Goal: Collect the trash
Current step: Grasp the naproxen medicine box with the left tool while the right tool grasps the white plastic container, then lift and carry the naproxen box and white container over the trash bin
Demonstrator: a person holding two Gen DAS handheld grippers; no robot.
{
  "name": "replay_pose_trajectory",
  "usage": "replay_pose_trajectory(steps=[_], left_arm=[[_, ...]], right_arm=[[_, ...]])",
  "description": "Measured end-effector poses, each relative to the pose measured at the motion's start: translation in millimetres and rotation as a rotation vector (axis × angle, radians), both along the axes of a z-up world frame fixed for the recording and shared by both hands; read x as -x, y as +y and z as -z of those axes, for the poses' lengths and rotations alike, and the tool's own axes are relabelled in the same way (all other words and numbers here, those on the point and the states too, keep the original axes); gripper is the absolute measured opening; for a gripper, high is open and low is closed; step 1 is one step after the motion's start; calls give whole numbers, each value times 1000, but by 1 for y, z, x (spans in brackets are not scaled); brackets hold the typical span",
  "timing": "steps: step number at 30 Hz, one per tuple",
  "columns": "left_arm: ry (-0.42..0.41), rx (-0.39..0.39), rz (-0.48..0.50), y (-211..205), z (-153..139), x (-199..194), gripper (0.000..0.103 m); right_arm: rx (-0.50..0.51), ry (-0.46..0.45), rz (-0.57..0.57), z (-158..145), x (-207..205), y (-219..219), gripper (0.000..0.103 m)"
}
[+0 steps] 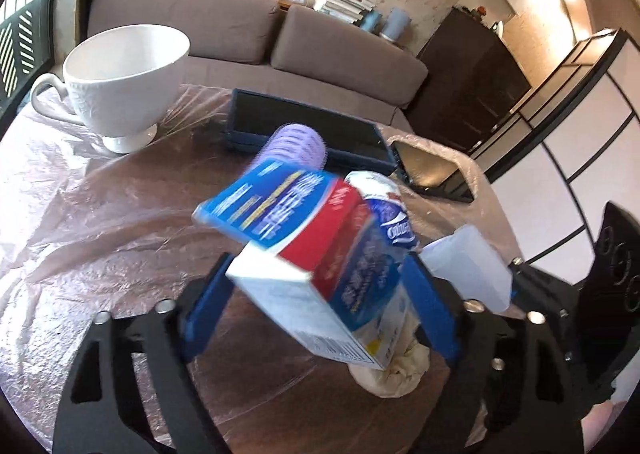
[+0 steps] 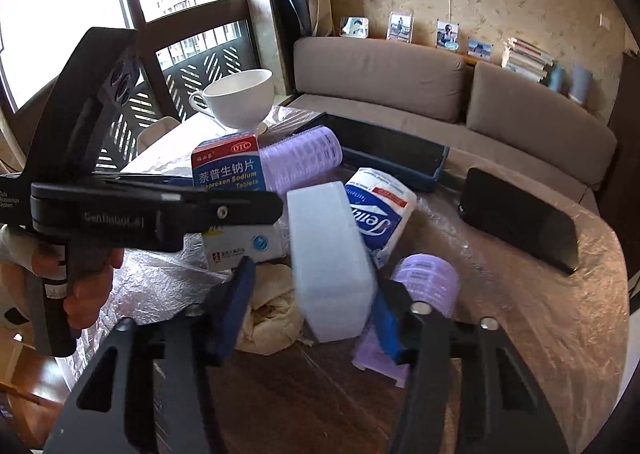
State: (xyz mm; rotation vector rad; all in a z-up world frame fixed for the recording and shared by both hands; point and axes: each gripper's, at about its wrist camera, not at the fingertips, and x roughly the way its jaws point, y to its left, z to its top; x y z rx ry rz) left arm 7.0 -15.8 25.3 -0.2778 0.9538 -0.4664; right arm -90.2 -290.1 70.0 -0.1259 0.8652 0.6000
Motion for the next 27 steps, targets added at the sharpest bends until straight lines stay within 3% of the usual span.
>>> replay_pose_trajectory(steps=[4, 7, 15, 27], left_arm=[[-25, 11, -2, 0, -5, -1, 69], [-43, 36, -9, 4, -12, 2, 59], [-70, 56, -15, 7, -24, 10, 49], [-122, -3, -22, 7, -38, 25, 49]], right_arm=[[-6, -2, 6, 0, -1, -1, 32], [-9, -1, 30, 0, -4, -4, 26], [-1, -39, 46, -8, 1, -3, 26], [23, -91, 77, -24, 15, -5, 26]])
